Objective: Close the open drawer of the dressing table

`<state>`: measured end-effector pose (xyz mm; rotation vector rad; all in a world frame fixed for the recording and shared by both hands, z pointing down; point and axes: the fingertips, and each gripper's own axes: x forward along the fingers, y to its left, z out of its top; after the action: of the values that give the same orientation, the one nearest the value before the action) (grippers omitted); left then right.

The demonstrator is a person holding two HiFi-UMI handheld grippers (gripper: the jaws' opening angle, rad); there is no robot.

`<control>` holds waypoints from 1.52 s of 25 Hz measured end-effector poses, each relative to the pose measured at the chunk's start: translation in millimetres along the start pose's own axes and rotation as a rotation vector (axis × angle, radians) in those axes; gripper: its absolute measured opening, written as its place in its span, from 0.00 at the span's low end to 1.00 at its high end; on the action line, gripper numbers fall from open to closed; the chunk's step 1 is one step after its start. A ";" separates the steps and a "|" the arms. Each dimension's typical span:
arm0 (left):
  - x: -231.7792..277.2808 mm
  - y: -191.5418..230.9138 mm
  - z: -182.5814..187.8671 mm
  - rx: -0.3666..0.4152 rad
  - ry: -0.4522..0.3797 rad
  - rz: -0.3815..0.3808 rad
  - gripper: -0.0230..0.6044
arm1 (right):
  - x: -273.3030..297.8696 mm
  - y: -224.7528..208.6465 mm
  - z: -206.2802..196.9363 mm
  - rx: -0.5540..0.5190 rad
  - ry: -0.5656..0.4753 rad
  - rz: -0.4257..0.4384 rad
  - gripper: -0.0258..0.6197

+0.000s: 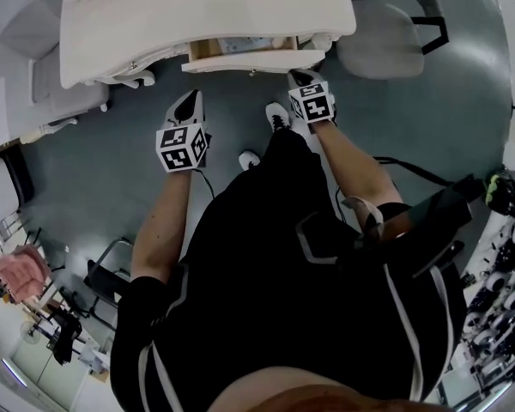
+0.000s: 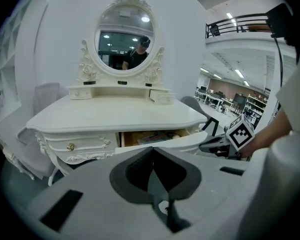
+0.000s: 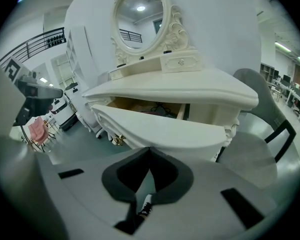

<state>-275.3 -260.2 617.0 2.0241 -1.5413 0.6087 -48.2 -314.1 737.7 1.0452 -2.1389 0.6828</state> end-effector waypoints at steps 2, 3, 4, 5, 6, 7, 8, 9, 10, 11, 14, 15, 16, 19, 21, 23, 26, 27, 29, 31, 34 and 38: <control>-1.9 3.1 6.1 -0.002 -0.007 0.008 0.04 | 2.9 -1.9 5.0 0.009 0.001 -0.001 0.05; -3.0 5.4 8.8 -0.005 -0.010 0.014 0.04 | 5.1 -2.7 8.4 0.010 0.001 0.002 0.05; -4.0 8.1 12.1 -0.006 -0.015 0.021 0.04 | 8.0 -3.5 12.7 0.009 0.000 0.005 0.05; -5.5 10.5 15.2 -0.006 -0.017 0.029 0.04 | 10.5 -4.1 16.6 0.007 -0.001 0.010 0.05; -7.6 11.8 17.5 -0.007 -0.017 0.037 0.04 | 12.1 -4.4 18.6 0.005 0.001 0.015 0.05; -9.8 11.7 19.5 -0.009 -0.016 0.043 0.04 | 13.0 -5.2 19.0 0.003 0.006 0.020 0.05; -11.4 10.9 22.3 -0.011 -0.019 0.048 0.04 | 14.3 -7.0 19.3 0.000 0.009 0.024 0.05; -12.2 10.0 26.5 -0.013 -0.026 0.052 0.04 | 16.3 -10.0 20.7 -0.002 0.011 0.026 0.05; -12.5 9.0 31.2 -0.016 -0.036 0.056 0.04 | 18.5 -13.4 23.1 -0.004 0.011 0.027 0.05; -13.4 7.8 35.0 -0.019 -0.046 0.059 0.04 | 20.2 -16.3 25.1 -0.003 0.012 0.026 0.05; -19.5 3.8 40.4 -0.027 -0.066 0.061 0.04 | 23.2 -18.9 27.3 0.004 0.014 0.027 0.05; -21.5 3.1 42.3 -0.028 -0.070 0.061 0.04 | 24.5 -19.0 28.8 0.006 0.013 0.029 0.05; -22.7 2.2 44.7 -0.031 -0.074 0.059 0.04 | 25.9 -19.7 30.6 0.007 0.013 0.030 0.05; -23.5 -3.2 54.6 -0.036 -0.094 0.049 0.04 | 29.0 -26.2 35.5 0.007 0.018 0.028 0.05; -25.0 -5.7 61.3 -0.034 -0.113 0.050 0.04 | 32.1 -30.3 39.7 0.005 0.017 0.025 0.05; -27.9 -6.7 66.6 -0.034 -0.130 0.055 0.04 | 35.9 -32.5 44.9 0.007 0.011 0.026 0.05; -30.9 -5.9 70.8 -0.036 -0.141 0.067 0.04 | 40.2 -35.7 51.9 0.005 0.002 0.021 0.05; -31.3 -5.4 71.2 -0.039 -0.142 0.073 0.04 | 41.2 -37.8 53.7 0.000 -0.001 0.017 0.05; -33.0 -3.7 71.8 -0.047 -0.145 0.086 0.04 | 43.4 -41.4 57.0 -0.011 -0.010 0.008 0.05; -35.1 -0.8 73.3 -0.052 -0.151 0.098 0.04 | 46.3 -44.0 61.6 -0.012 -0.019 0.005 0.05; -37.1 3.2 75.7 -0.060 -0.157 0.112 0.04 | 51.2 -47.6 67.1 0.002 -0.015 0.001 0.05; -40.2 5.1 77.3 -0.070 -0.162 0.121 0.04 | 53.1 -48.4 65.9 -0.001 -0.014 -0.004 0.05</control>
<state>-287.2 -281.7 533.2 1.9796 -1.7651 0.4375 -54.7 -411.3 742.1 1.0563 -2.1486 0.6749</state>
